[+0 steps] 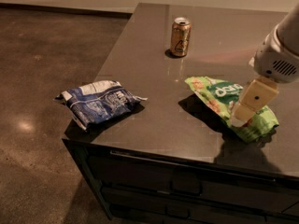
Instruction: Move green rice chip bag near blue chip bag
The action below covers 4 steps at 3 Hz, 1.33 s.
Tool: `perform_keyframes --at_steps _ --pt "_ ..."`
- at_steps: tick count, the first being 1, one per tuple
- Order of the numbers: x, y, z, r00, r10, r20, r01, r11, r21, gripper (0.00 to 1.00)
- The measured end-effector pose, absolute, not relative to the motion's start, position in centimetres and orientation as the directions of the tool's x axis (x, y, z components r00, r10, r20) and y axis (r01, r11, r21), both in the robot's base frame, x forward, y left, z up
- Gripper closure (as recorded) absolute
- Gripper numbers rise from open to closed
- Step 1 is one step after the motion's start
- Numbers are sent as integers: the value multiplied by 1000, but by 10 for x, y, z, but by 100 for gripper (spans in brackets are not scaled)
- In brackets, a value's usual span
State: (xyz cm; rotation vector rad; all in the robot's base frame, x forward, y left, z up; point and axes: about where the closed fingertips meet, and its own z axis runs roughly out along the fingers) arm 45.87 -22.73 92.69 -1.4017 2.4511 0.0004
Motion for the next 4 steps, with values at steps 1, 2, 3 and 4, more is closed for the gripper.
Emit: perform_keyframes --at_steps 1,2,3,4 --pt "471 -233 904 -569 -777 -270 -786 610 -100 0" --pt "478 -235 885 -644 -727 -238 -738 672 -56 0" --pt "484 -235 875 -690 -689 -222 -702 712 -28 18" --pt "490 -230 874 -698 -685 -210 -697 717 -21 40"
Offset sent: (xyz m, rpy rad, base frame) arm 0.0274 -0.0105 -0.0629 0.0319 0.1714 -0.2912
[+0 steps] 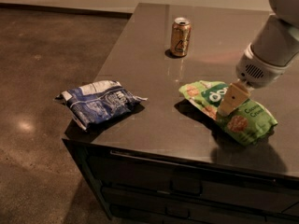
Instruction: Move green rice chip bag near blue chip bag
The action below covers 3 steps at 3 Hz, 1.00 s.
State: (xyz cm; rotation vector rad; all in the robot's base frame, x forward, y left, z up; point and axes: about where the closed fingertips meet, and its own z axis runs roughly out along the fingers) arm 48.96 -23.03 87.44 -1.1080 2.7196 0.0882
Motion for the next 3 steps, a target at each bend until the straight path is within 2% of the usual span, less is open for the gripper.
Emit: perform_keyframes --at_steps 2,3 --pt "500 -194 899 -628 -745 -226 -758 651 -38 87" --pt "507 -160 916 -544 -802 -248 -822 568 -34 100"
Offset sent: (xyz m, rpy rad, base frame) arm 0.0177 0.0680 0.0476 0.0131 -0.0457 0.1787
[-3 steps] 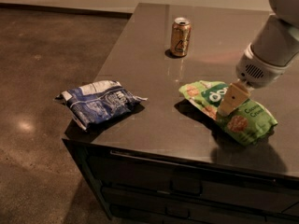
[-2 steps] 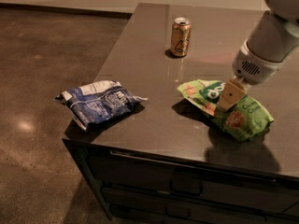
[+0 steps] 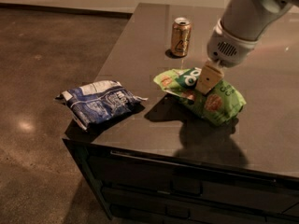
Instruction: Move green rice chip bag near blue chip bag
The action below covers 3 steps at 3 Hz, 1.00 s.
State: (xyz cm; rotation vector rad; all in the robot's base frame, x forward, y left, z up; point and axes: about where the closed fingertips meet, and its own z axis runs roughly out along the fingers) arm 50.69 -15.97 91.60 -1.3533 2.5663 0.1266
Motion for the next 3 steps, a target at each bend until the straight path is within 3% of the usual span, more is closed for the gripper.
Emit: perform_keyframes --at_steps 1,3 --pt "512 -124 928 -449 -851 -274 -881 473 -26 100" --pt "511 -61 939 -257 -907 -334 -962 271 3 58"
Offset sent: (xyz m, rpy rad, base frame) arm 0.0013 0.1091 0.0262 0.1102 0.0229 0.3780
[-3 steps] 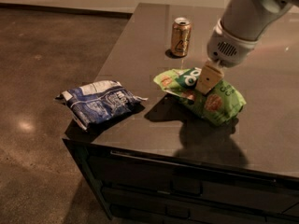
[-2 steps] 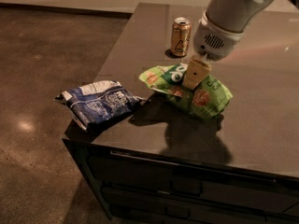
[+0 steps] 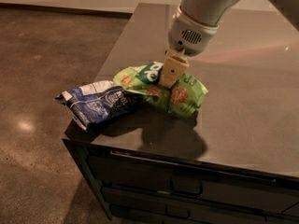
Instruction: Move green rice chip bag near blue chip bag
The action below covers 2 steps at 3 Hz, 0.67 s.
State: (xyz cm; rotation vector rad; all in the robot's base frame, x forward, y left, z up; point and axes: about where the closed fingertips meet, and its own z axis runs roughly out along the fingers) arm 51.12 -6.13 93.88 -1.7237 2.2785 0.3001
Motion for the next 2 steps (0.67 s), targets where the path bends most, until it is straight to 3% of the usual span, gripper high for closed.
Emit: perform_keyframes --at_steps 2 --pt "512 -43 940 -191 -914 -357 -978 209 -14 12"
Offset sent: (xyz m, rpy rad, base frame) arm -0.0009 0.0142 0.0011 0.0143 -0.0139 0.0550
